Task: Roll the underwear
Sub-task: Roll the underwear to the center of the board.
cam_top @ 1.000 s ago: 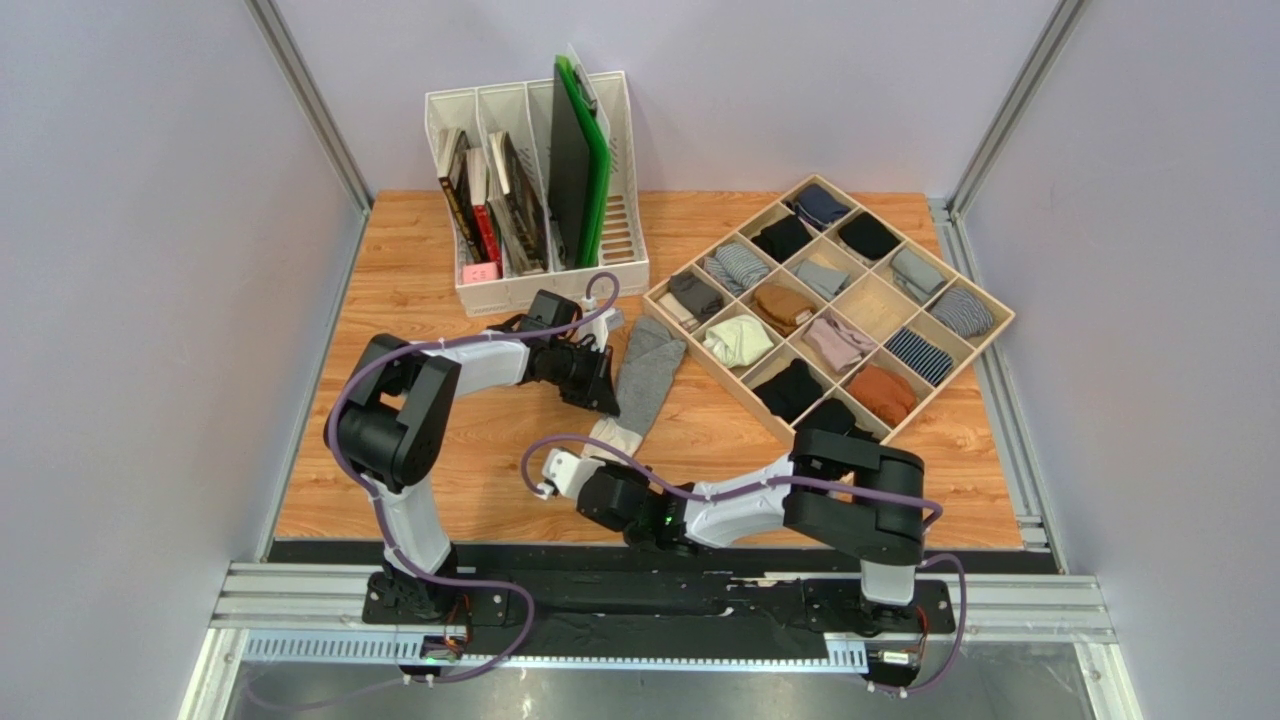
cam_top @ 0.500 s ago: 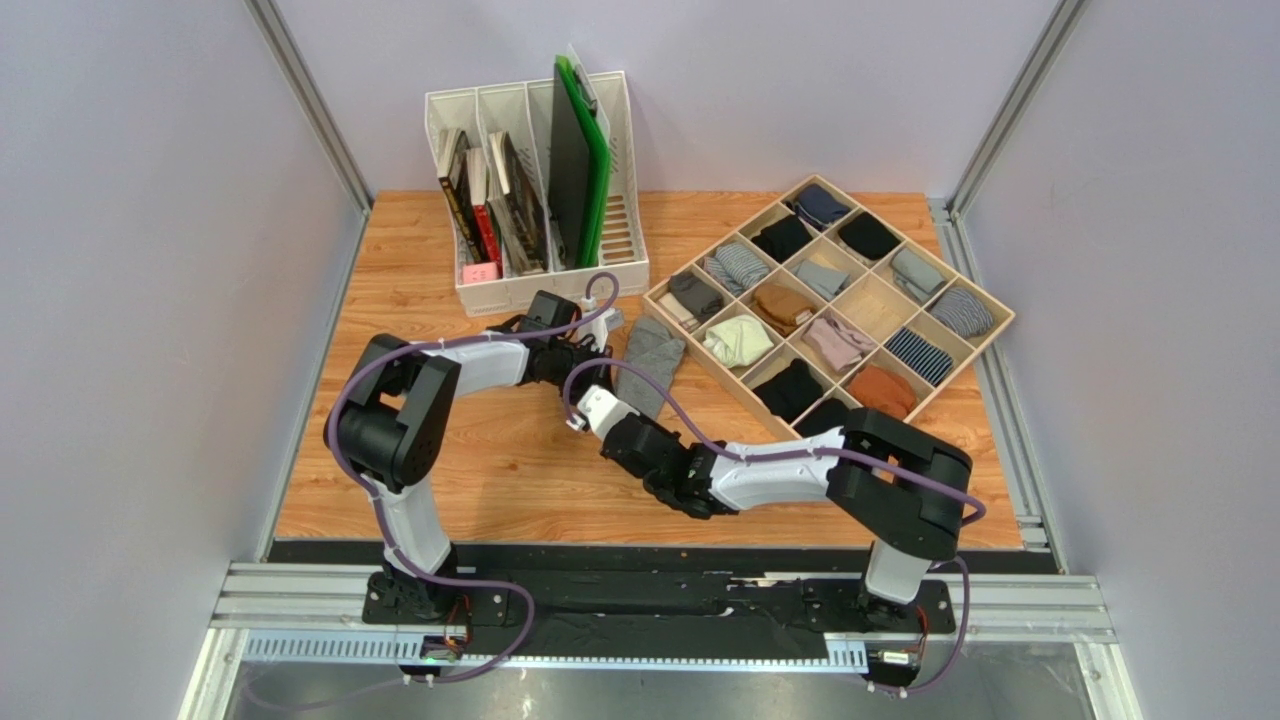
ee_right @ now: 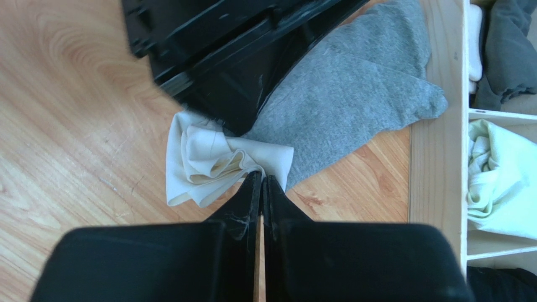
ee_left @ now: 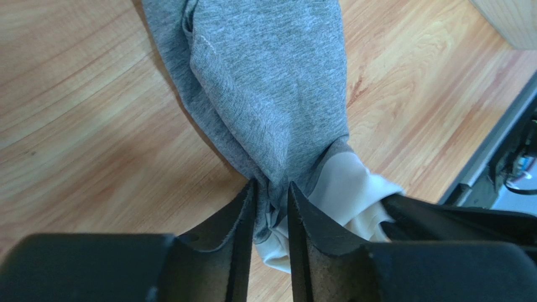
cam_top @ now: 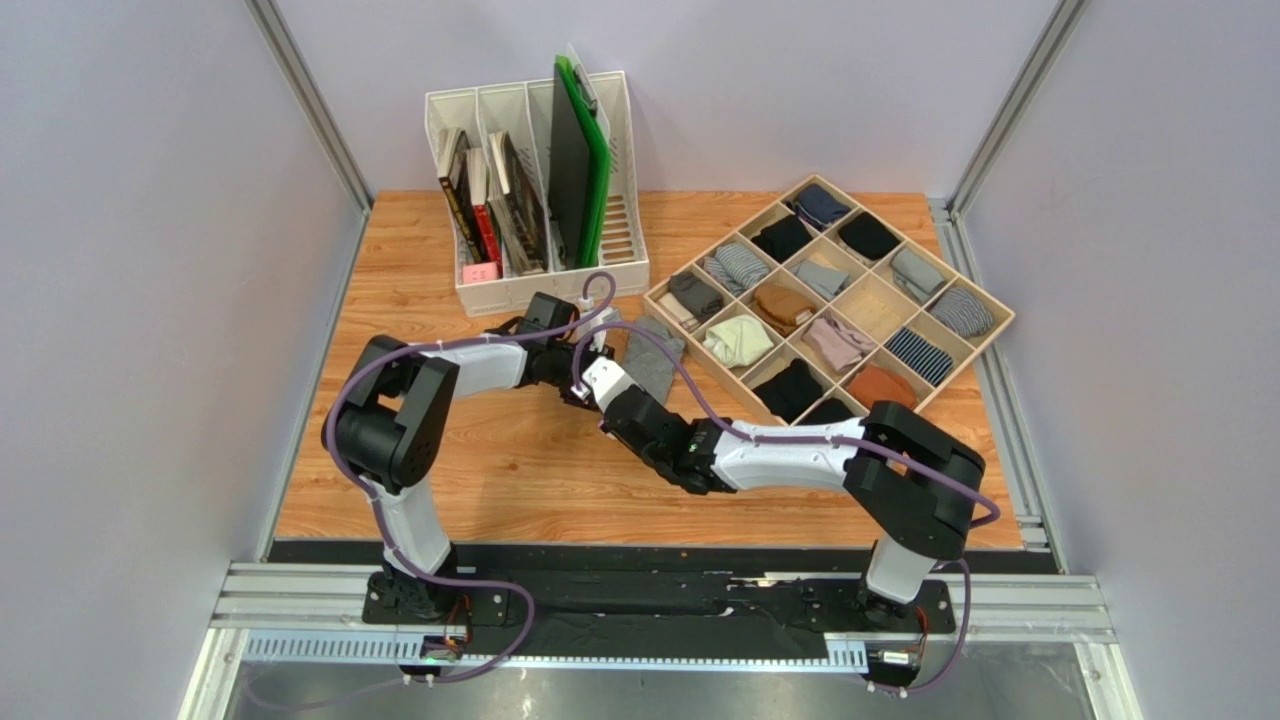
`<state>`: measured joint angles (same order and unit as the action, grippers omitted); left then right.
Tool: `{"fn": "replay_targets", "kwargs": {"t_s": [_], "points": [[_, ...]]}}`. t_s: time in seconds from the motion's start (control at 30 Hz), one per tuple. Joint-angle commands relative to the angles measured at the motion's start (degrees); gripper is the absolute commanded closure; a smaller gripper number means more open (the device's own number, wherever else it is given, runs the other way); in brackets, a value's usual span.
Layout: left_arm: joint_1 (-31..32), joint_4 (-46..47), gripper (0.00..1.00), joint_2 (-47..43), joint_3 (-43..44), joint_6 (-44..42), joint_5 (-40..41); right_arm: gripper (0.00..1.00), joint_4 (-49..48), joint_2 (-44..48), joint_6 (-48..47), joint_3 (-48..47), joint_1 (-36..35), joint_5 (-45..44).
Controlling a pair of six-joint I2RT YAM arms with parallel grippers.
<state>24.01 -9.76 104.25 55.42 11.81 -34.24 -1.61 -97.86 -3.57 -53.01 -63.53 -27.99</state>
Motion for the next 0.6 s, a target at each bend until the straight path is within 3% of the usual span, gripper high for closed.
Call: {"fn": "replay_targets", "kwargs": {"t_s": [0.0,0.13,0.57], "points": [[-0.72,2.20,0.61,-3.69,-2.77,1.19,3.48,1.00,6.69,2.33,5.68,-4.81,2.35,3.45],[-1.33,2.90,0.53,-5.81,-3.56,1.81,4.09,1.00,9.34,1.45,7.18,-6.84,4.29,5.83],[-8.01,5.10,0.46,-15.12,-8.56,6.73,11.73,1.00,13.03,-2.24,11.04,-11.32,8.68,8.65]]}}
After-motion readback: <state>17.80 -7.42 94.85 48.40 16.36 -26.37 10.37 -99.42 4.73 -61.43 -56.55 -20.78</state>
